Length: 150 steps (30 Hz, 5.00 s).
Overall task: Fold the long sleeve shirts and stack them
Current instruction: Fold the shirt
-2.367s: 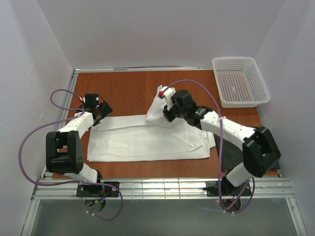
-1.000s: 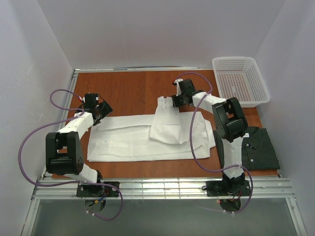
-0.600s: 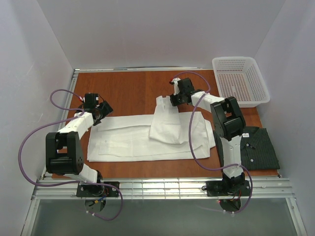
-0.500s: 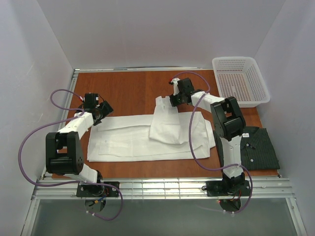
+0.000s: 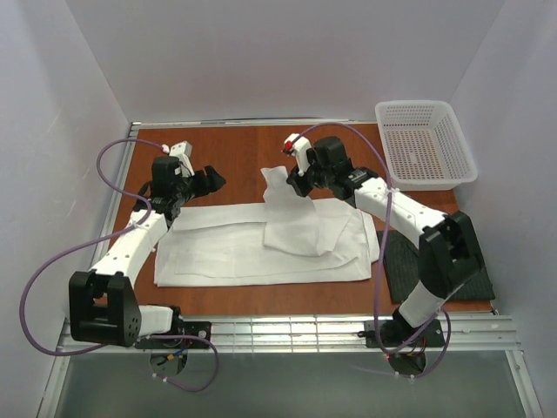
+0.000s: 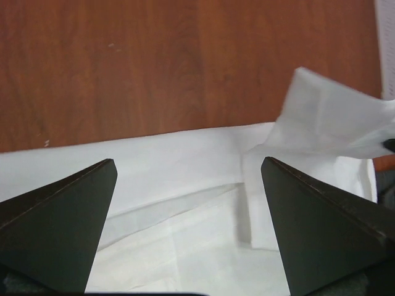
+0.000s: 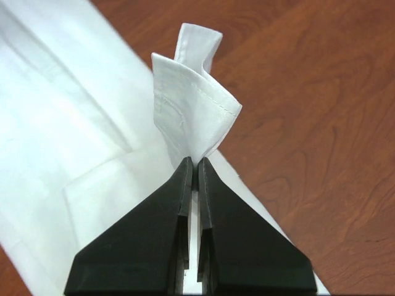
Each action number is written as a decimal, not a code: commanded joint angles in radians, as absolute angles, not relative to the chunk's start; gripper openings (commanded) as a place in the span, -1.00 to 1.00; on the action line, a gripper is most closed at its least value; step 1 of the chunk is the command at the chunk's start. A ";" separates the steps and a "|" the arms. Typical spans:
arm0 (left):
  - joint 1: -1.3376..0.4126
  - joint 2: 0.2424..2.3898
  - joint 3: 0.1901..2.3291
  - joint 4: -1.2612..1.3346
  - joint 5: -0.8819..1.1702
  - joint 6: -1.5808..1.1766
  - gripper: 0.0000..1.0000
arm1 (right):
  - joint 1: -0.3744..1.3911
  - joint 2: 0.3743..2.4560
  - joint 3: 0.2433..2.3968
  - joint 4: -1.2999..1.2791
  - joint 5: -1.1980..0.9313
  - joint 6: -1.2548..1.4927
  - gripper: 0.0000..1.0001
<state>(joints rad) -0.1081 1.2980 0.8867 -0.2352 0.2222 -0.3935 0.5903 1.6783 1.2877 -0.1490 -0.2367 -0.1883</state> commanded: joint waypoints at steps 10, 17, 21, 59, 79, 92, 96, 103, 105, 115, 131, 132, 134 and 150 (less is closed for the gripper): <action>-0.250 1.189 1.012 -0.213 0.761 -0.108 0.78 | 0.772 1.379 1.075 -0.186 -0.230 -0.336 -0.97; -0.371 1.223 1.029 -0.270 0.851 -0.013 0.70 | 0.810 1.339 1.049 -0.196 -0.204 -0.360 -0.97; -0.400 1.253 1.043 -0.319 0.827 0.029 0.58 | 0.824 1.332 1.049 -0.201 -0.202 -0.367 -0.97; -0.454 0.979 0.977 -0.554 0.882 0.071 -1.00 | 0.778 1.089 1.062 -0.316 -0.104 -0.212 0.38; -0.454 0.569 0.959 -0.756 1.062 0.216 -1.00 | 0.681 1.423 0.893 -0.278 -0.053 0.078 -0.13; -0.454 0.721 0.923 -0.640 0.932 0.057 -1.00 | 0.677 1.480 0.836 -0.279 0.026 0.103 -0.16; -0.453 0.843 0.960 -0.597 0.810 -0.032 -1.00 | 0.670 1.451 0.842 -0.282 0.119 0.113 -0.12; -0.453 1.000 1.020 -0.511 0.530 -0.167 -1.00 | 0.650 1.333 0.818 -0.288 0.327 0.146 -0.03; -0.451 1.034 1.025 -0.489 0.363 -0.218 -1.00 | 0.647 1.290 0.808 -0.290 0.342 0.146 -0.03; -0.241 1.195 0.968 -0.439 0.175 -0.425 -1.00 | 0.646 1.238 0.755 -0.258 0.226 0.114 -0.02; -0.052 1.151 0.698 -0.403 0.167 -0.603 -1.00 | 0.647 1.258 0.736 -0.213 0.041 0.063 -0.03; -0.046 1.146 0.690 -0.416 0.135 -0.610 -1.00 | 0.646 1.258 0.736 -0.215 0.035 0.063 -0.03; -0.028 1.134 0.678 -0.451 0.103 -0.621 -1.00 | 0.646 1.256 0.735 -0.212 0.032 0.061 -0.02; -0.002 1.172 0.839 -0.546 0.124 -0.539 -1.00 | 0.794 1.250 0.726 -0.114 -0.068 0.014 0.00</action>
